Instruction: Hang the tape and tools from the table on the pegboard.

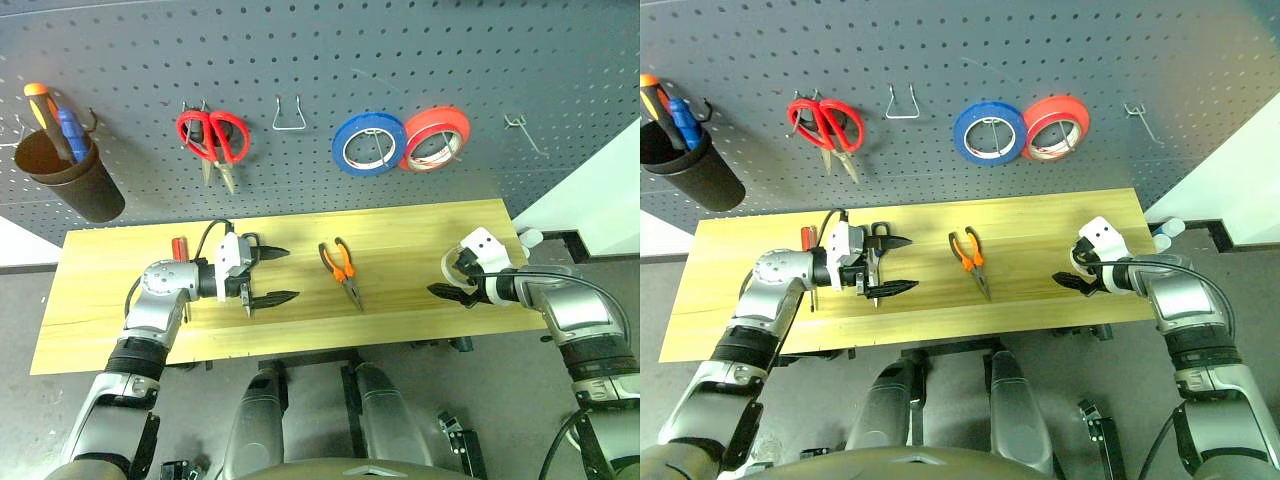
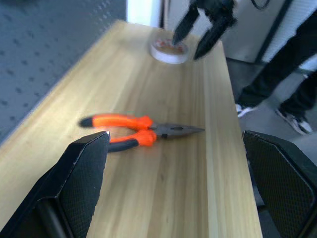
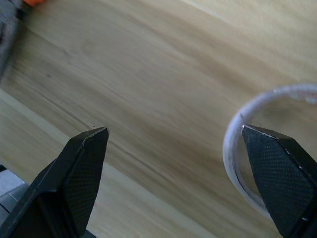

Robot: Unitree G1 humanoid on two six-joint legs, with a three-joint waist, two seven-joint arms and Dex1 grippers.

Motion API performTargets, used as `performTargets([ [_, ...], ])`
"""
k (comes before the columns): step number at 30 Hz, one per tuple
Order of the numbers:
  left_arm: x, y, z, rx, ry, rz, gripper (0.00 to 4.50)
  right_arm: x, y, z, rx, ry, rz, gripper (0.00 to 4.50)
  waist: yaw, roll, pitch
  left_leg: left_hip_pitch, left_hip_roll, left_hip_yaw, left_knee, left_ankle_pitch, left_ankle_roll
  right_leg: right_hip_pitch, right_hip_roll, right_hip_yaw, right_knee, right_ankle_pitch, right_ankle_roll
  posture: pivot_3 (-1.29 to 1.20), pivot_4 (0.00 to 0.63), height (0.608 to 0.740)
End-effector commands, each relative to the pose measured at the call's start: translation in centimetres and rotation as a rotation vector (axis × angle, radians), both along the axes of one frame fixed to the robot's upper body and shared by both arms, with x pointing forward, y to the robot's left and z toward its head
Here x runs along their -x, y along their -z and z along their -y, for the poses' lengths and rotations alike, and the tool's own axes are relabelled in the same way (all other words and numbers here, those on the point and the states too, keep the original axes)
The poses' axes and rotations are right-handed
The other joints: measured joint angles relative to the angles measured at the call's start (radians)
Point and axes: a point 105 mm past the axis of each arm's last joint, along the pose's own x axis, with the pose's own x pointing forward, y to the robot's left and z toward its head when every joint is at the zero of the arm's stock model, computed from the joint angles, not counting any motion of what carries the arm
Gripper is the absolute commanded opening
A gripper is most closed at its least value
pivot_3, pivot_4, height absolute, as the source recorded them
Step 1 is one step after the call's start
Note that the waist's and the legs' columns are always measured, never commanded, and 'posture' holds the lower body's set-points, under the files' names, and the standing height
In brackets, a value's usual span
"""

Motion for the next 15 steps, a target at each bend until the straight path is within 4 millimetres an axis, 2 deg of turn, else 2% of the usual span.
performTargets([
  [1,-0.3,0.3,0.4,-0.017,0.023,0.021,4.49,-0.1,-0.7,1.4,0.035,0.046,0.028,4.5,-0.006,0.0,0.007,0.0,0.0,0.0,0.001,0.0,0.0,0.0,0.0,0.0,0.0,0.0,0.0,-0.02,0.414,0.74],
  [5,-1.1,-0.1,1.9,-0.009,0.041,0.002,4.49,-0.8,-0.1,2.6,0.065,0.109,0.031,4.5,-0.01,-0.002,0.019,-0.001,0.0,-0.001,0.003,0.0,0.0,0.0,0.0,0.0,0.001,0.0,0.001,-0.03,0.418,0.74],
  [15,-0.8,-0.6,3.1,-0.003,0.087,0.044,4.49,-2.4,0.1,2.6,0.087,0.111,0.055,4.5,-0.035,-0.002,0.027,-0.001,0.0,-0.001,0.003,0.0,0.0,0.0,0.0,0.0,0.003,0.0,0.002,-0.03,0.408,0.74],
])
